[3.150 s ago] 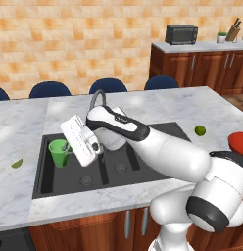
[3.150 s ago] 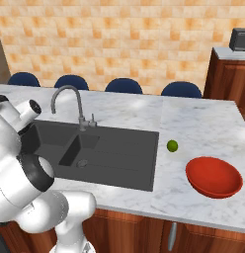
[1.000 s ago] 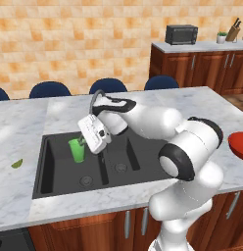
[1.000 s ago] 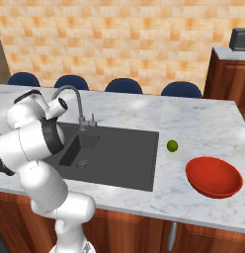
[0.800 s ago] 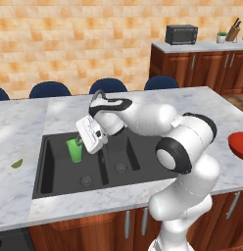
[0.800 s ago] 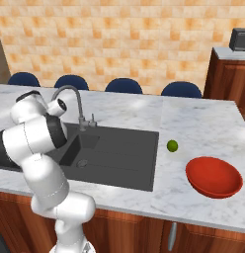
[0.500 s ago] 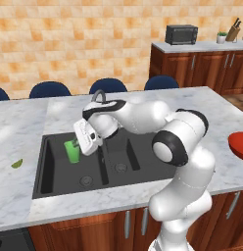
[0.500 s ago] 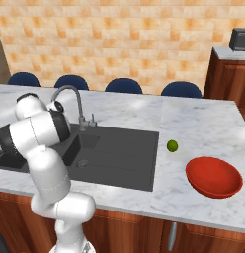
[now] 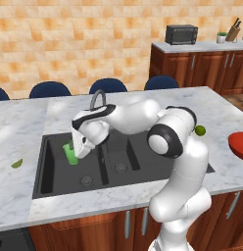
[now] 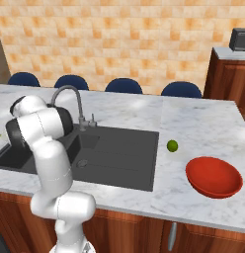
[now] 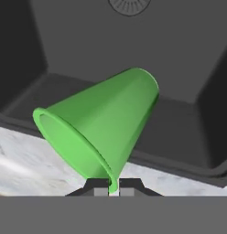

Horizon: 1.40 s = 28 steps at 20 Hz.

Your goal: Remove the lemon wedge and lime from the sink. Then move the bowl and cup from the counter to the sink for washing.

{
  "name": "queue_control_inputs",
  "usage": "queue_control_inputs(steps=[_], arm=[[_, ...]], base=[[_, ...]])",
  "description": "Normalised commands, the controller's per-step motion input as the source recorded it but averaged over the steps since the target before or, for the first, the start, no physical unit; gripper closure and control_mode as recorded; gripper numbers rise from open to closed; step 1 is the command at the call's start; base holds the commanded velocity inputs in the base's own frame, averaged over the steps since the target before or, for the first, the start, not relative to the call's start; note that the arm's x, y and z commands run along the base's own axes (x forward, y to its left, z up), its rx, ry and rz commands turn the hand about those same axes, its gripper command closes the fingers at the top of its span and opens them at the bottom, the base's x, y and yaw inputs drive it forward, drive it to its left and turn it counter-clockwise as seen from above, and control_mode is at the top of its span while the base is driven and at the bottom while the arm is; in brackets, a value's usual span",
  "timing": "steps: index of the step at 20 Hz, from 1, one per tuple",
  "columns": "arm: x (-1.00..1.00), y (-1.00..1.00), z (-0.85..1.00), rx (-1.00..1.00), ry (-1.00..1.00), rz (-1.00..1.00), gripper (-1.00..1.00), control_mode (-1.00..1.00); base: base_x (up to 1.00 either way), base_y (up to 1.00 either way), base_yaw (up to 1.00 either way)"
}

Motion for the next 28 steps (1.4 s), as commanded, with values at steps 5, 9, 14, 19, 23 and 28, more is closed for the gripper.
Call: queue_control_inputs(steps=[5, 9, 14, 19, 23, 28], arm=[[0.11, 0.22, -0.18, -0.11, 0.0, -0.13, 1.0, -1.0], [0.11, 0.2, -0.25, -0.06, 0.0, -0.12, 1.0, -1.0], [0.21, 0.13, -0.26, -0.05, 0.0, -0.11, 1.0, -1.0], [0.29, 0.02, -0.21, -0.03, 0.0, -0.09, 1.0, -1.0], [0.23, 0.12, -0.14, 0.0, 0.0, -0.06, 1.0, -1.0], [0.26, 0.15, -0.15, 0.0, -0.02, -0.06, 1.0, -1.0]], base=[[0.0, 0.0, 0.0], [0.0, 0.0, 0.0], [0.0, 0.0, 0.0], [0.0, 0.0, 0.0], [0.0, 0.0, 0.0], [0.0, 0.0, 0.0]])
